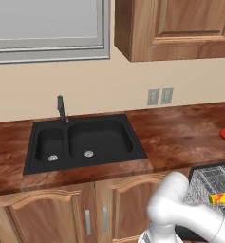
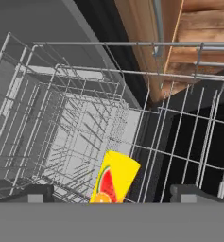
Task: Pick up the cup and bowl from the counter, place them in the dishwasher, and close the dishwasher door.
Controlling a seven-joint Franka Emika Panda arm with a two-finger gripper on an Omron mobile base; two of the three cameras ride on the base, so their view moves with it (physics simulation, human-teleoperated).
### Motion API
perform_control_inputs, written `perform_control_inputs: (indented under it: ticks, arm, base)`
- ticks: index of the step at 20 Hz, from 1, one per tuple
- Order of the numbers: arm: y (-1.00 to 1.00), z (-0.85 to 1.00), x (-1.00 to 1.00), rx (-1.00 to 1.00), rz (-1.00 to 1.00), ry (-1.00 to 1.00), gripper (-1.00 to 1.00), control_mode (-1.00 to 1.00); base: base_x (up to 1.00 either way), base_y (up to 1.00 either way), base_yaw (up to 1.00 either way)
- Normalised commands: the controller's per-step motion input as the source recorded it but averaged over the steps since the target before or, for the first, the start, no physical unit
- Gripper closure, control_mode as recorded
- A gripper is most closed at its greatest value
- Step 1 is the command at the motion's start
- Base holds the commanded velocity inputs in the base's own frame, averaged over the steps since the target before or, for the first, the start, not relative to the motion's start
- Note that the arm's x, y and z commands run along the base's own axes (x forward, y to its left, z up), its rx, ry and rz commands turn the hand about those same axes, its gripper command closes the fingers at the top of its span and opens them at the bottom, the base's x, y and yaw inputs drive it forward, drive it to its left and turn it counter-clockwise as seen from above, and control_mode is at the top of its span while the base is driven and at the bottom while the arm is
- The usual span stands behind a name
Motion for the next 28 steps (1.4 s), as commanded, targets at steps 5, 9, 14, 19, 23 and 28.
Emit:
perform_control_inputs:
  ticks: [5, 9, 14, 19, 23, 28]
  arm:
    - [-0.13, 0.32, -0.23, 0.0, 0.0, 0.0, -1.0, -1.0]
    - [-0.14, 0.41, -0.26, 0.0, 0.0, -0.01, -1.0, -1.0]
    - [-0.11, 0.62, -0.1, 0.0, -0.02, -0.02, -1.0, -1.0]
    - [-0.05, 0.71, -0.01, 0.02, -0.03, -0.03, -1.0, -1.0]
    - [0.0, 0.57, 0.0, 0.03, -0.02, -0.01, -1.0, -1.0]
    - [0.0, 0.48, 0.0, 0.03, 0.0, -0.01, -1.0, -1.0]
  base:
    - [0.0, 0.0, 0.0]
    - [0.0, 0.0, 0.0]
    - [0.0, 0.0, 0.0]
    - [0.0, 0.0, 0.0]
    - [0.0, 0.0, 0.0]
    - [0.0, 0.0, 0.0]
